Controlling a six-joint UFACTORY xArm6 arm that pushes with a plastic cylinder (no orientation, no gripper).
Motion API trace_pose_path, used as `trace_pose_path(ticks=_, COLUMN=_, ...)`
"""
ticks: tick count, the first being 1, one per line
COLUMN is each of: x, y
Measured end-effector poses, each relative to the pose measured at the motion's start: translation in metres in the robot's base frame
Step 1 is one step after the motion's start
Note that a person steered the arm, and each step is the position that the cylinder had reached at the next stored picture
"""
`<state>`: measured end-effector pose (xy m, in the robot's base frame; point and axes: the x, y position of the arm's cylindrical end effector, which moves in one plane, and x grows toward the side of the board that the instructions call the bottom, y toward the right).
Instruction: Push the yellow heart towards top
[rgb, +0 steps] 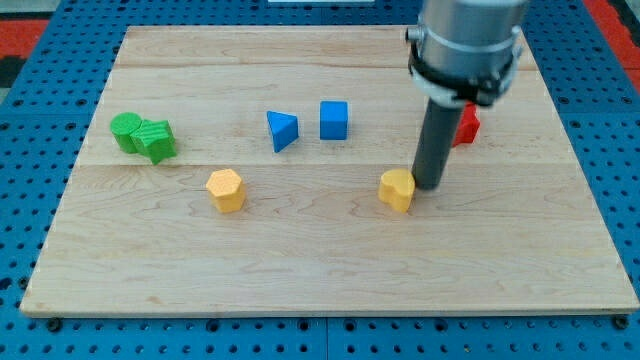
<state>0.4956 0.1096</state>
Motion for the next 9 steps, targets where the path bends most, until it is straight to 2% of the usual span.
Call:
trace_pose_path(ticks=1, x=0.048, y=-0.001)
trace_pose_path(ticks=2, x=0.059, y=-0.041)
trace_pose_path(ticks=4, x=-0.02, y=-0.026)
trace_pose_path(ticks=5, x=-0.033, y=-0.051)
trace_pose_path(ticks=6, x=-0.028, y=-0.054)
trace_pose_path(ticks=7, x=-0.053, y=-0.078)
trace_pose_path(ticks=9, x=-0.124, y=-0.052)
